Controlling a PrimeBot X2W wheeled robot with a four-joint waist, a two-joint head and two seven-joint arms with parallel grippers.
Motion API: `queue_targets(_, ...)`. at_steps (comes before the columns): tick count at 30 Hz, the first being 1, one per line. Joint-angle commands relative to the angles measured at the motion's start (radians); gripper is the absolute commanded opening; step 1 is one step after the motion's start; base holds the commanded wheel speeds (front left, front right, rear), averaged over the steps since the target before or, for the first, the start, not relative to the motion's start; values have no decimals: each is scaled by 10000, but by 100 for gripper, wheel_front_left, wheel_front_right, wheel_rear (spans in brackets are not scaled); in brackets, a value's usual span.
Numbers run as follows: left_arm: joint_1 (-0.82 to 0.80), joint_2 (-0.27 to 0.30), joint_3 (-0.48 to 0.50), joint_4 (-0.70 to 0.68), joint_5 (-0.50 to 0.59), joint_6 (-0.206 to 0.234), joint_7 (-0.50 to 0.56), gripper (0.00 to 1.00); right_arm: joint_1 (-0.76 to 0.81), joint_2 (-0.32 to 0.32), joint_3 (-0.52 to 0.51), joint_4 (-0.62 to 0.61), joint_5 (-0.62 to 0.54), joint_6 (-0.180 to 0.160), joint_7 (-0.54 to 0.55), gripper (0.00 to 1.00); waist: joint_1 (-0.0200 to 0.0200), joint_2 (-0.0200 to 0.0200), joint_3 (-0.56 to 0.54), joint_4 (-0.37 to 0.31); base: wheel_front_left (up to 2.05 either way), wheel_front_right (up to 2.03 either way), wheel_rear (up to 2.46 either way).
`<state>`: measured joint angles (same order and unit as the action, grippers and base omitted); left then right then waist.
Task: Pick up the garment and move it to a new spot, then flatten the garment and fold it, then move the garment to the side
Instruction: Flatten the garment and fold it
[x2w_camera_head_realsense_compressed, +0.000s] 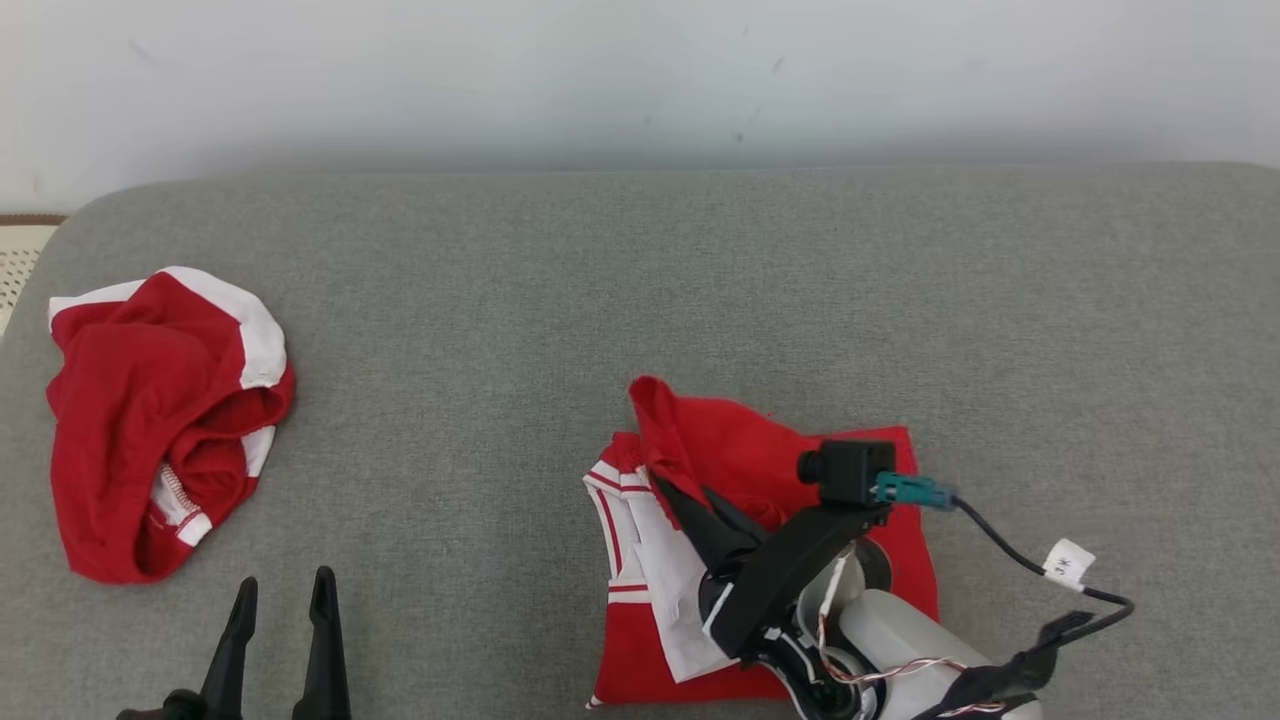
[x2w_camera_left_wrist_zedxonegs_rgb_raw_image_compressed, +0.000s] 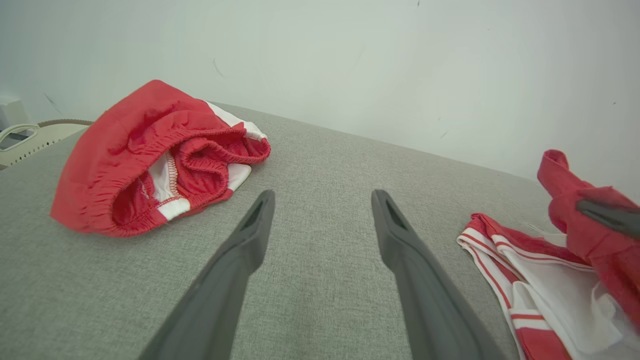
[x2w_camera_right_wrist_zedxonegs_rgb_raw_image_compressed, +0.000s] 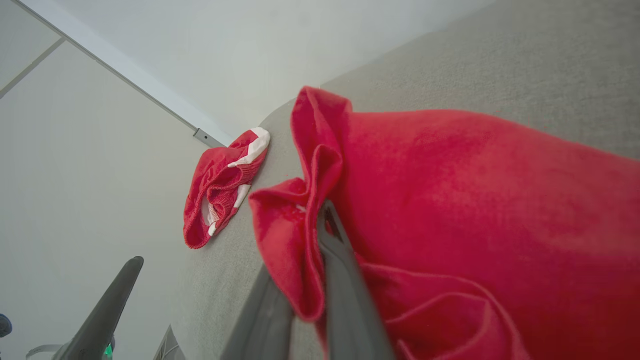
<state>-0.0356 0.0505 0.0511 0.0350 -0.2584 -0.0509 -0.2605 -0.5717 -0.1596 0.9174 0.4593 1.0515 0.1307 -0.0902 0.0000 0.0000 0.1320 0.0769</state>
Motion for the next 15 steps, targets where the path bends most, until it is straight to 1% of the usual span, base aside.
queue_targets(1, -25, 2, -6, 36, -41, 28, -38, 100, -89, 66, 70, 38, 29, 2, -76, 0, 0, 0, 24, 48, 0, 0, 0)
queue_targets(2, -36, 2, -8, 55, -43, 26, -38, 100, -155, 102, 113, 160, 63, 2, -121, 0, 0, 0, 29, 73, 0, 0, 0)
queue_targets(3, -59, 4, 9, 83, -39, 0, -38, 100, -194, 144, 191, 251, 117, 2, -151, 25, 0, 0, 34, 94, 0, 0, 0)
queue_targets(4, -82, 2, 24, 108, -42, -25, -38, 100, -230, 171, 278, 326, 171, 2, -171, 54, 0, 0, 35, 110, 0, 0, 0)
queue_targets(5, -89, 2, 45, 131, -45, -42, -38, 100, -281, 172, 342, 374, 184, 2, -239, 100, 0, 0, 32, 121, 0, 0, 0)
queue_targets(8, -77, 2, 91, 188, -53, -74, -38, 100, -389, 154, 523, 312, 368, 2, -421, 100, 0, 0, 3, 127, 0, 0, 0)
queue_targets(15, 47, 4, 130, 245, -69, -64, -38, 100, -534, -375, 811, -488, 602, 2, -1158, 100, 0, 0, -168, 38, 0, 0, 0)
